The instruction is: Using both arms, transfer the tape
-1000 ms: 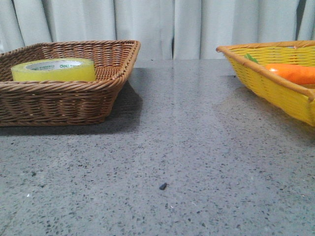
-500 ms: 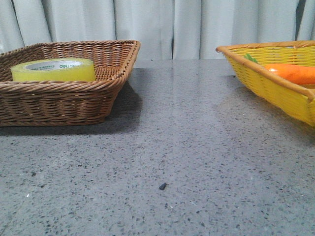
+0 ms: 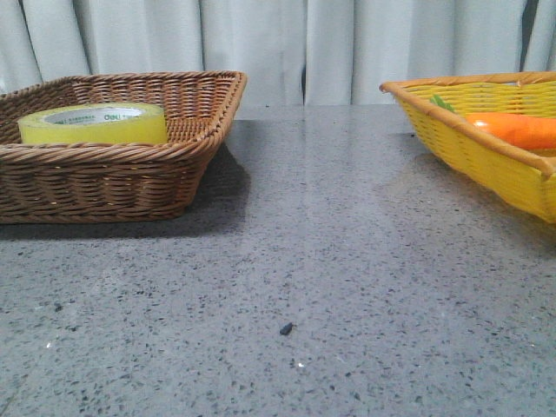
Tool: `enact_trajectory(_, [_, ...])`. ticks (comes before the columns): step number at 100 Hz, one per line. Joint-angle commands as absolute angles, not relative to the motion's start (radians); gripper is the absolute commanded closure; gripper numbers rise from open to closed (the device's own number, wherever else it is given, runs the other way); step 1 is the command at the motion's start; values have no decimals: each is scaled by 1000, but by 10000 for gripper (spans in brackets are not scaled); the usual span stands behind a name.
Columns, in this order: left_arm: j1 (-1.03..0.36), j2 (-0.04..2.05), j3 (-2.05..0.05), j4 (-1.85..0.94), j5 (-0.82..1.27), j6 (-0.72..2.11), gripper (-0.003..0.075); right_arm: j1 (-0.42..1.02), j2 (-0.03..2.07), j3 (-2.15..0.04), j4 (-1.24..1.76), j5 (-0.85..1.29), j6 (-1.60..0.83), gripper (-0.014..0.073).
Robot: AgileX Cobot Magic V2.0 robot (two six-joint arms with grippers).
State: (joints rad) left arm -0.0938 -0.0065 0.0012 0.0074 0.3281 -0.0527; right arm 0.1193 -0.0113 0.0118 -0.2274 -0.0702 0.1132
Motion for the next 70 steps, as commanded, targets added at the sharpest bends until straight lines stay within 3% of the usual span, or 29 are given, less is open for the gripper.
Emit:
enact_trajectory(1, [-91,-36,13,0,273,-57,741,57,-10,25,-212,-140,108,654])
enact_trajectory(43, [-91,-36,13,0,273,-57,741,5,-33,32,-199,239,108,654])
enact_trajectory(70, [-91,-36,13,0,273,-57,741,5,-33,32,-199,313,108,654])
